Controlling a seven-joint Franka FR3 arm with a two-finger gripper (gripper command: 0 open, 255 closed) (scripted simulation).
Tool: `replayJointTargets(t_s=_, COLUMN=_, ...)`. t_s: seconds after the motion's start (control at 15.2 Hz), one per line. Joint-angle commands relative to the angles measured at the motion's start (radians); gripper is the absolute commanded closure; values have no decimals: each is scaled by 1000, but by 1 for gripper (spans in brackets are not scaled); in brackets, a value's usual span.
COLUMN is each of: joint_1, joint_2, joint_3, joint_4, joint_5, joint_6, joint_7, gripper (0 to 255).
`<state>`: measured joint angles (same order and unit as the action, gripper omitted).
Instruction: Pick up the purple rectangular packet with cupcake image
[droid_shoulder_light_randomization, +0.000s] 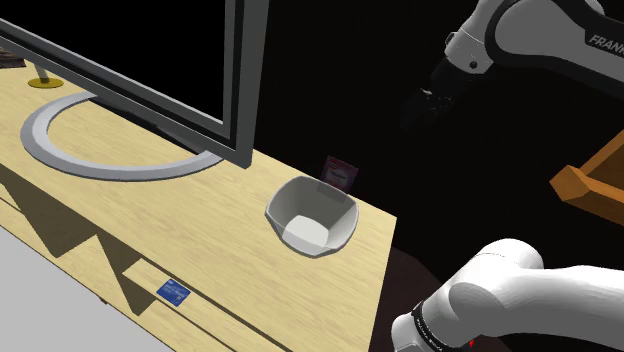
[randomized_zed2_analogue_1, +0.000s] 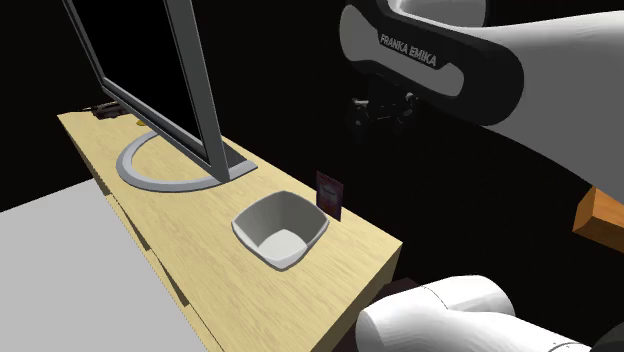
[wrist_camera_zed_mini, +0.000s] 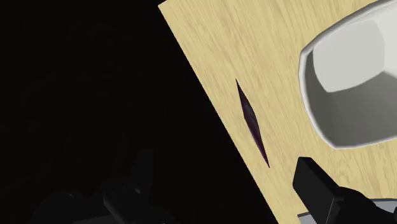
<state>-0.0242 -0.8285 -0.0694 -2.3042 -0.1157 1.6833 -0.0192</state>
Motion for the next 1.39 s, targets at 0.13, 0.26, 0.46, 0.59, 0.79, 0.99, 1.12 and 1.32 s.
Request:
replayJointTargets(t_s=0.13, joint_1=26, joint_2=42, joint_3=-17, joint_4=-24, joint_5=4, joint_6=58, joint_7=-47, gripper=0)
replayJointTargets(t_s=0.26, joint_1=52, joint_2=87, joint_3=-34, joint_4=-43, joint_5=9, joint_6=114, joint_7=-95, gripper=0)
replayJointTargets(t_s=0.46, joint_1=91, joint_2=161, joint_3=-57, joint_4=-65, joint_5=19, joint_6=197, joint_7=-168, gripper=0)
replayJointTargets(t_s=0.59, joint_1=118, joint_2=214, joint_3=-71, joint_4=-75, joint_5=29, joint_6=250, joint_7=-219, gripper=0)
replayJointTargets(t_s=0.79, joint_1=159, joint_2=298, joint_3=-91, joint_4=-82, joint_5=47, joint_6=326, joint_7=-296, gripper=0)
replayJointTargets(t_s=0.99, joint_1=200, joint_2=387, joint_3=-108, joint_4=-82, joint_5=71, joint_6=397, joint_7=-377, gripper=0)
replayJointTargets(t_s=1.12, joint_1=227, joint_2=448, joint_3=-117, joint_4=-78, joint_5=90, joint_6=441, joint_7=-433, gripper=0)
replayJointTargets(t_s=1.32, joint_1=227, joint_2=457, joint_3=-118, joint_4=-99, joint_5=92, joint_6=470, joint_7=-437, gripper=0)
